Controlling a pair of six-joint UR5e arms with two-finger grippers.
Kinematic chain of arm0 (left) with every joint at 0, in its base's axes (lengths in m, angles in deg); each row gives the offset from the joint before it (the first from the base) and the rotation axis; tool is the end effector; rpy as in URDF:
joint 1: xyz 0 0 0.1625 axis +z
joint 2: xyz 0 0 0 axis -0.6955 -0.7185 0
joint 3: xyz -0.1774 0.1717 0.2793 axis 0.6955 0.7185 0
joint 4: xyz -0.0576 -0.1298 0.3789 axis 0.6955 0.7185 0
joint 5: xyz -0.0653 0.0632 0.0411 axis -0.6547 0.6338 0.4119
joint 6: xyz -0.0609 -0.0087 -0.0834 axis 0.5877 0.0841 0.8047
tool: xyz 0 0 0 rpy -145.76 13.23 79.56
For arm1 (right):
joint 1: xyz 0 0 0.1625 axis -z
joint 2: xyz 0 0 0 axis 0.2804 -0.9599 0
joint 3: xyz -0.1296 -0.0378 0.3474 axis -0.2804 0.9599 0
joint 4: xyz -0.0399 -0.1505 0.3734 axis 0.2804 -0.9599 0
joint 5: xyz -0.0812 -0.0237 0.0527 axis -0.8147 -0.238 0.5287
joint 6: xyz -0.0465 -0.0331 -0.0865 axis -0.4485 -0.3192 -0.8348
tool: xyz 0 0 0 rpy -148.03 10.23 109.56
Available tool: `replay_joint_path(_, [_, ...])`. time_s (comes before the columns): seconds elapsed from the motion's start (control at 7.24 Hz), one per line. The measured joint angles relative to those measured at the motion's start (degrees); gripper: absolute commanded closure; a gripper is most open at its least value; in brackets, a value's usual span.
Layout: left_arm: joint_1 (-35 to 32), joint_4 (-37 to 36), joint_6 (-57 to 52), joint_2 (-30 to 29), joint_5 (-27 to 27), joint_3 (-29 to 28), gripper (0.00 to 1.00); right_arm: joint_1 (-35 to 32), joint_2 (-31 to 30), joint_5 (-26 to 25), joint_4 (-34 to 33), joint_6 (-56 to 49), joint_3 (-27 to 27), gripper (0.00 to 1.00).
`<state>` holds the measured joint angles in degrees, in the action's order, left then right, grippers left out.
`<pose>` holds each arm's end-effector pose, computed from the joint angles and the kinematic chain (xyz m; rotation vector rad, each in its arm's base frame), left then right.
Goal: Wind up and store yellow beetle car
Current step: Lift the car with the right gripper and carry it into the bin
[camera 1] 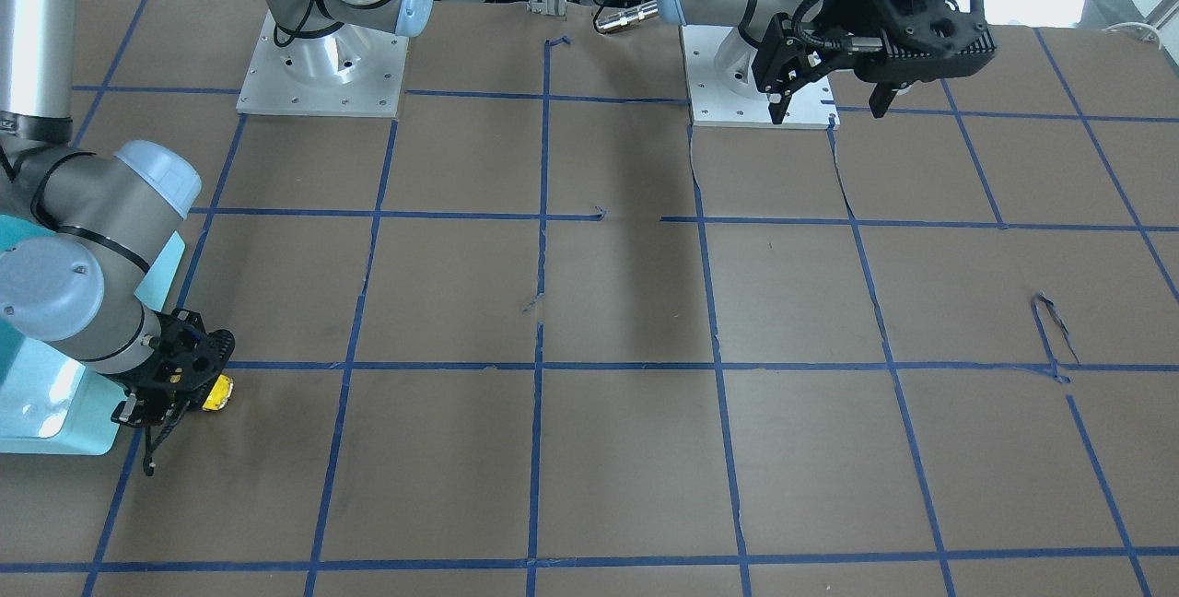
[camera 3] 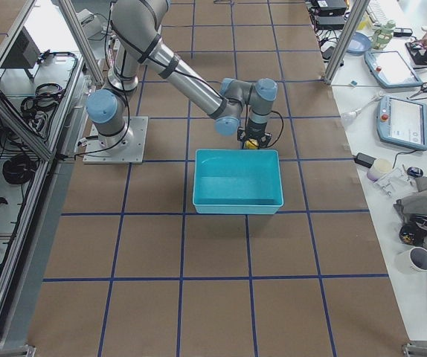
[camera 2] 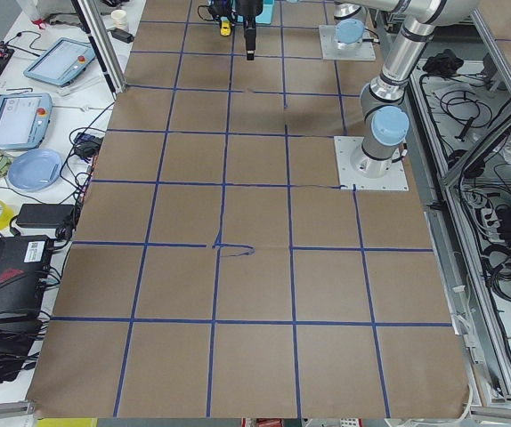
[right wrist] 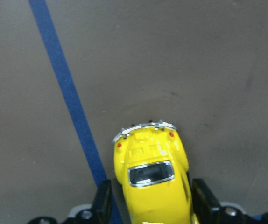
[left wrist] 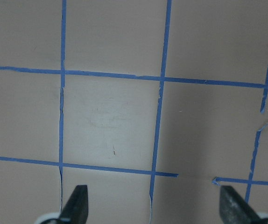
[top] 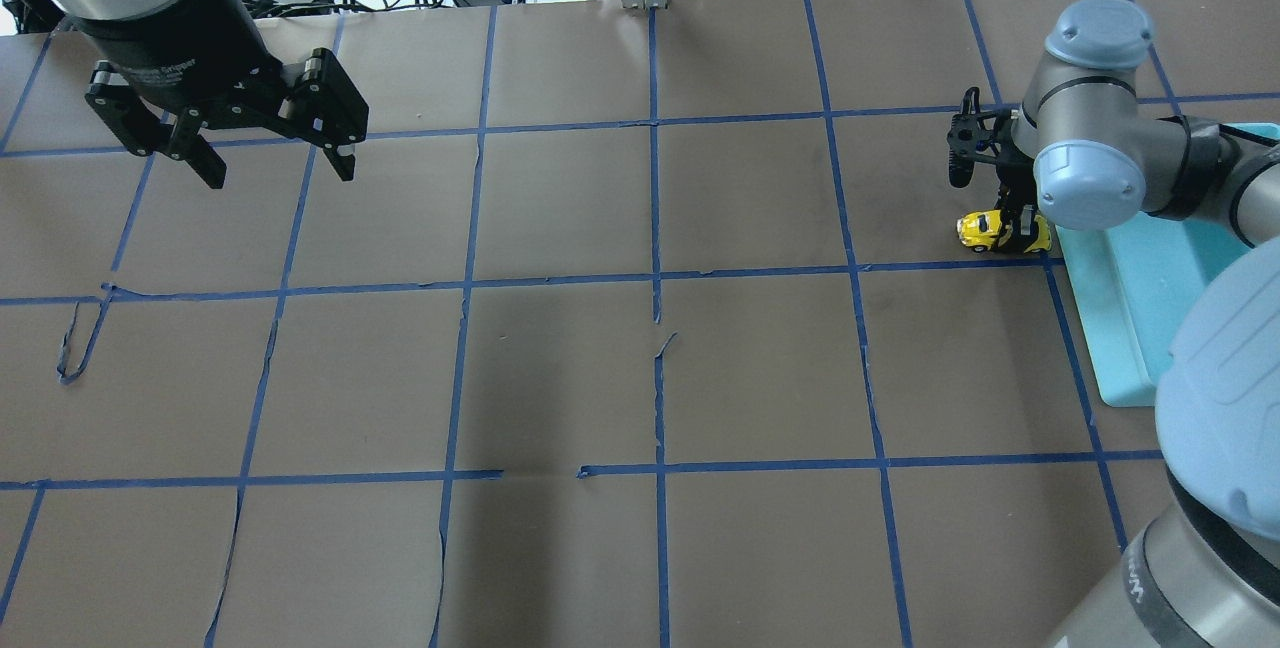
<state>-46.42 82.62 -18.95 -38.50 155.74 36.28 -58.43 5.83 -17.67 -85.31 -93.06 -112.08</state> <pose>-0.1305 -0.4546 0.4807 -0.1046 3.0734 0.0421 -0.0319 -0.5722 0.1445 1.8725 -2.4328 -0.1664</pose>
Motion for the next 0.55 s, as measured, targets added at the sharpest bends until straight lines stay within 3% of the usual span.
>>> replay_joint_path(0.28, [-0.1,-2.72,-0.28,0.38,-0.09,1.51,0.0,-0.64,-0.84,0.33,0.25,0.18,0.73,1.0])
replay_joint_path(0.55, [-0.12,-3.97,-0.33,0.44,-0.2,1.85,0.0,-3.25,-3.29,2.63,2.92,0.55,4.76,1.0])
